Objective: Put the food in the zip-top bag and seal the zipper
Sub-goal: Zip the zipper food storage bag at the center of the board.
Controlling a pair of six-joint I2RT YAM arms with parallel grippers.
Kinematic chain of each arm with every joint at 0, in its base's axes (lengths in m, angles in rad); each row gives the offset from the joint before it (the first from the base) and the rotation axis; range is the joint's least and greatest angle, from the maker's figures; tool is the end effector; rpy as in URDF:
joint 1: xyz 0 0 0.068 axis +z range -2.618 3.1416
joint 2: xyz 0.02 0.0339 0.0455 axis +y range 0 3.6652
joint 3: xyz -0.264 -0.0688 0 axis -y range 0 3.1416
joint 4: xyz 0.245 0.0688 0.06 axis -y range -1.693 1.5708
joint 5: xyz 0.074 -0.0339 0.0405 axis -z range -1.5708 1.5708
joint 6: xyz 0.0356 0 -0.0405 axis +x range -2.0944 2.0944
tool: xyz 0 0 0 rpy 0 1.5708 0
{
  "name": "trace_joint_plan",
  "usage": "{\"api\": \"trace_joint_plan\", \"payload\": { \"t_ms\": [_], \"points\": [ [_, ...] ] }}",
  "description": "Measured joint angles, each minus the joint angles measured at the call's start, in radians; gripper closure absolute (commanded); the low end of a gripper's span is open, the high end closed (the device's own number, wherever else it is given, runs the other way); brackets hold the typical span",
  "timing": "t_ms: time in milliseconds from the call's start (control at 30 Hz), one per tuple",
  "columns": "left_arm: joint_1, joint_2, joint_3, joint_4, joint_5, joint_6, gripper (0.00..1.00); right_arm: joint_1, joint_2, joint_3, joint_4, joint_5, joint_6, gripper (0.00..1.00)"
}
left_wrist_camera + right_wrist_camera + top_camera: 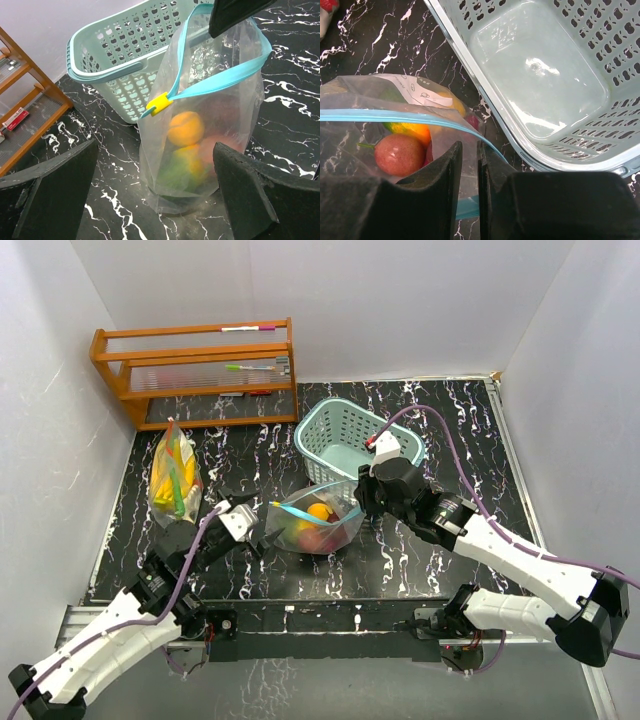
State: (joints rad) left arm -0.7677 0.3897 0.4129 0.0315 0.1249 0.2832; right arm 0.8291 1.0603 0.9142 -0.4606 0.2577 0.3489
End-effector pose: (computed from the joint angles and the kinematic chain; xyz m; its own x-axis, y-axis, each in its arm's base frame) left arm 0.0894 -0.0924 0.2854 0.2553 0.1389 -0.9568 0.7366 0.6131 0.2856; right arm 0.1629 0.1643 0.3057 -0.5573 -0.1190 -0.8217 -0.4054 0.9027 0.1443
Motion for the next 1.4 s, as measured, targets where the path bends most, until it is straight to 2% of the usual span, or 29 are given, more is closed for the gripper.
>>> {"api": "trace_joint_plan", "payload": {
  "t_ms": [267,400,467,667,733,833,933,1200,1267,1333,1400],
  "points": [
    [0.0,0.093,-0.003,0.111,-0.002,0.003,0.06,0.0,0.0,0.0,0.0,-0.008,-0.006,0.79],
    [0.0,0.142,-0.003,0.15,0.007,0.011,0.13,-0.001,0.0,0.0,0.0,-0.015,-0.006,0.79],
    [0.0,0.158,-0.003,0.161,0.014,0.014,0.23,-0.001,-0.001,0.0,0.0,-0.018,-0.007,0.79],
    [0.0,0.174,-0.003,0.195,0.033,0.02,0.43,-0.006,-0.001,0.0,0.0,-0.022,-0.007,0.79],
    [0.0,0.175,-0.003,0.209,0.037,0.018,0.57,-0.007,-0.002,0.0,0.0,-0.022,-0.007,0.79],
    [0.0,0.184,-0.003,0.217,0.055,0.015,0.84,-0.007,-0.007,0.0,0.0,-0.025,-0.007,0.79],
    [0.0,0.195,-0.003,0.224,0.074,0.011,0.99,-0.007,-0.011,0.0,0.0,-0.025,-0.007,0.79],
    [0.0,0.234,0.004,0.229,0.119,-0.009,1.0,-0.007,-0.013,0.0,-0.001,-0.037,-0.008,0.79],
    [0.0,0.237,0.01,0.222,0.128,-0.012,1.0,-0.008,-0.013,0.0,-0.001,-0.056,-0.018,0.71],
    [0.0,0.232,0.023,0.206,0.13,-0.016,1.0,-0.008,-0.016,0.002,-0.003,-0.108,-0.045,0.59],
    [0.0,0.223,0.037,0.181,0.122,-0.031,1.0,-0.008,-0.027,0.014,-0.01,-0.182,-0.089,0.55]
  ]
}}
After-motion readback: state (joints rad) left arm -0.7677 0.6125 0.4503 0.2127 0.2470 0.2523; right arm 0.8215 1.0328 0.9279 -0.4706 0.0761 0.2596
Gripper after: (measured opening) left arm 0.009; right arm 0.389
